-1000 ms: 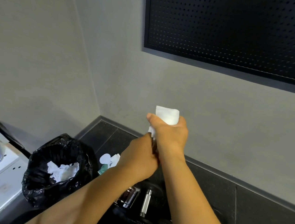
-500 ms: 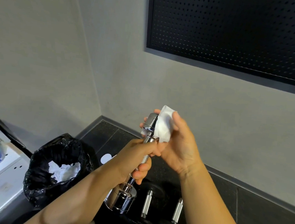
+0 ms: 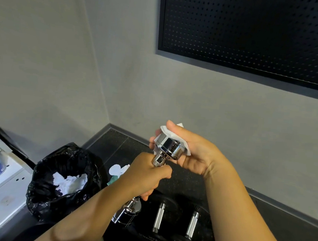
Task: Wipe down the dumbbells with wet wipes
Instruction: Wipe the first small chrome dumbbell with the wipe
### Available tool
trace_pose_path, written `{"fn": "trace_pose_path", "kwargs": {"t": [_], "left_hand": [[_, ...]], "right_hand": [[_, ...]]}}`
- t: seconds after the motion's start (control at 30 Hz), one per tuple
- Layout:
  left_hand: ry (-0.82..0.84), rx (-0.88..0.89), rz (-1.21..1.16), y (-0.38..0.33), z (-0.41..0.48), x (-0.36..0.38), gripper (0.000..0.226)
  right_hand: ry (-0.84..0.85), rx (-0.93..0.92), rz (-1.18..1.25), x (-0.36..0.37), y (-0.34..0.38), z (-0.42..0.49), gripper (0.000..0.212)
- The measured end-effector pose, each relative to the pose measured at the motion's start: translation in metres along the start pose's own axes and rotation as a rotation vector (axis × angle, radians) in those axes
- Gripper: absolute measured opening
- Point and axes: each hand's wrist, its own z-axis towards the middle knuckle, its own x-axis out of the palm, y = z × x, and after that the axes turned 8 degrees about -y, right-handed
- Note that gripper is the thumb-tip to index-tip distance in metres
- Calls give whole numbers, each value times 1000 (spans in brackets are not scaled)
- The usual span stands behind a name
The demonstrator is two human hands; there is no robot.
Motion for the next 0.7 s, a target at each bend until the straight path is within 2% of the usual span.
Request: {"fn": "trace_pose_path", "kwargs": {"t": [0.13,0.3,0.43,0.5,0.57,0.7], "left_hand": [[-41,-14,-18,-3,0,2,17],[-34,-5,-9,-5,0,1,28],[-25,7,11,-4,-1,2,27],[-22,6,5,-3,-2,3,24],[-29,7,-5,-3,-3,4,23],[-33,8,-27,-4,-4,2,24]], "right_hand": [[-48,32,127,-3,0,6,27],[26,-71,293,-10,-17,-5,34],[-2,-89,102,-3,-11,-10,29],[-44,-53,-72,1,1,-7,33],[-53,2,-146,2,10,-2,37],[-58,53,63,0,6,1,25]]}}
